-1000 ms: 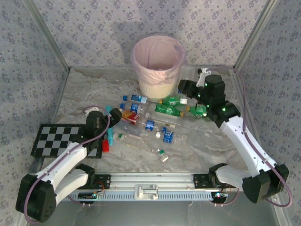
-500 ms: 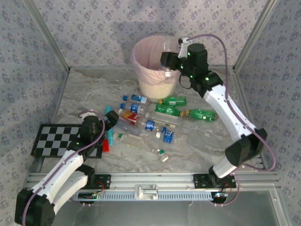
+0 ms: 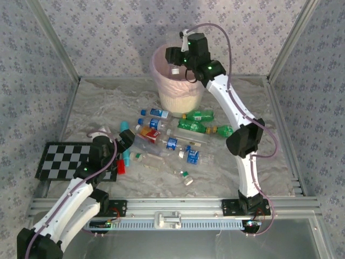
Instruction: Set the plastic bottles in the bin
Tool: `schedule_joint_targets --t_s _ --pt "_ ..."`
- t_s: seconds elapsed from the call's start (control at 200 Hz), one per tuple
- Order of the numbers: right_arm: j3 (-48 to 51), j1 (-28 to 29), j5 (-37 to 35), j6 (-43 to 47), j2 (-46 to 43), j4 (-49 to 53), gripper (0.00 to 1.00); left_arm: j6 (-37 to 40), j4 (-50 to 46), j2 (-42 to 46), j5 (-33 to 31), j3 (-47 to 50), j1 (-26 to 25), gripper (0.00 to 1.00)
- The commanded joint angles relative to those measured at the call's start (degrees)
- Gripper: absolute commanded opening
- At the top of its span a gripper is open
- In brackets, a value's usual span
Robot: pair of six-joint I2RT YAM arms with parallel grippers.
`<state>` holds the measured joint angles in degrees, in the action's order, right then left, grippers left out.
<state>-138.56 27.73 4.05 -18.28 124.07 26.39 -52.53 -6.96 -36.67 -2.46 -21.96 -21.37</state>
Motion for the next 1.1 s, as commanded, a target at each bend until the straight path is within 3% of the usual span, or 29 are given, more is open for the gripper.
schedule_joint_targets --t_s 0.0,0.24,0.405,0.63,0.72,0.945,1.094 --pt "-3.45 0.31 -1.92 1.50 2.87 3.44 0.49 1.46 -2.55 1.98 0.70 0.73 0.27 1.00" --pt "-3.45 1.01 -3.57 2.20 6.10 4.51 0.51 3.39 -6.74 4.35 0.69 0.22 0.36 1.00" --pt "-3.42 1.01 -4.14 2.20 7.14 4.95 0.60 4.27 -9.70 6.17 0.79 0.16 0.37 1.00" --pt "-4.45 1.10 -4.25 2.24 7.14 4.65 0.83 3.71 -11.04 8.09 0.70 0.51 0.36 1.00" --pt "-5.92 1.18 -4.32 2.91 6.91 5.65 1.00 3.40 -10.90 8.01 0.72 0.59 0.36 1.00" --pt "-5.73 2.78 -8.33 6.55 1.44 7.80 1.00 1.11 -8.95 7.93 1.05 1.21 0.36 1.00" --pt "1.27 4.85 -11.47 10.15 -6.92 7.37 1.00 -1.34 -6.05 7.25 1.31 1.74 0.36 1.00"
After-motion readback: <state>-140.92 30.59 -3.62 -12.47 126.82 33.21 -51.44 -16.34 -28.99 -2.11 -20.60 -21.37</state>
